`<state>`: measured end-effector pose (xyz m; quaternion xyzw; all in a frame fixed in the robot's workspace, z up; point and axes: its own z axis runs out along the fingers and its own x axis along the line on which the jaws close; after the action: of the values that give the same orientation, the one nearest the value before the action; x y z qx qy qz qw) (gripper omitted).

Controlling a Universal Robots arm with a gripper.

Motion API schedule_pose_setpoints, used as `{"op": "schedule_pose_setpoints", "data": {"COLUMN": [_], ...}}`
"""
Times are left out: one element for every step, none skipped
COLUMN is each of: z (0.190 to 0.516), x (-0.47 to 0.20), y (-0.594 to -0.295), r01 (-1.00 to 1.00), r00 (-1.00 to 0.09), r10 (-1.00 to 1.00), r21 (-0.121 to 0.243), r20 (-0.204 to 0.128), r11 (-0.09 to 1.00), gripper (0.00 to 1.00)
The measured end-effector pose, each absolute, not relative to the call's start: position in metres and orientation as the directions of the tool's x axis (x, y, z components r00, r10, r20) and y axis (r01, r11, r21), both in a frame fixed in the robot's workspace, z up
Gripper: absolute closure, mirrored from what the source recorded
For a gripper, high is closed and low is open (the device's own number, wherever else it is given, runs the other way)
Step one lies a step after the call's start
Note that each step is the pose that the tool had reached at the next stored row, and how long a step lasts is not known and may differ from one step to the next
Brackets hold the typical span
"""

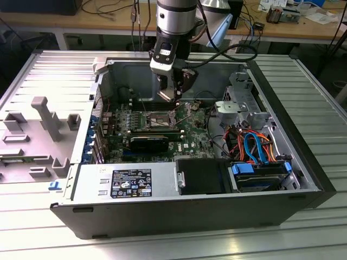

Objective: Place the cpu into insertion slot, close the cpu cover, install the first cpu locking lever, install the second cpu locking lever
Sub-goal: 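Place the cpu into insertion slot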

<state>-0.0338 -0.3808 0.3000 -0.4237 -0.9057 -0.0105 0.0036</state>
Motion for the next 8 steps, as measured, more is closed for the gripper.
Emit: {"op": "schedule_pose_setpoints", "data": {"z": [0.2992, 0.298, 0.2977, 0.2976, 0.2974, 0.2974, 0.2974, 0.2973], "x": [-0.0339, -0.0344, -0.035, -0.0353, -0.0354, -0.0354, -0.0354, -0.0354], "y": [-0.3808, -0.3808, -0.3808, -0.3808, -0.3808, -0.3808, -0.3808, -0.3808], "r01": [0.779, 0.79, 0.794, 0.798, 0.798, 0.798, 0.798, 0.798], "r00": [-0.627, -0.613, -0.607, -0.603, -0.602, -0.602, -0.602, -0.602], "r10": [0.779, 0.79, 0.794, 0.798, 0.798, 0.798, 0.798, 0.798], "r21": [0.016, 0.016, 0.016, 0.015, 0.016, 0.016, 0.016, 0.016], "r20": [0.015, 0.015, 0.015, 0.015, 0.016, 0.016, 0.016, 0.016], "r11": [0.627, 0.612, 0.607, 0.603, 0.602, 0.602, 0.602, 0.602], "gripper": [0.46, 0.46, 0.46, 0.46, 0.46, 0.46, 0.46, 0.46]}}
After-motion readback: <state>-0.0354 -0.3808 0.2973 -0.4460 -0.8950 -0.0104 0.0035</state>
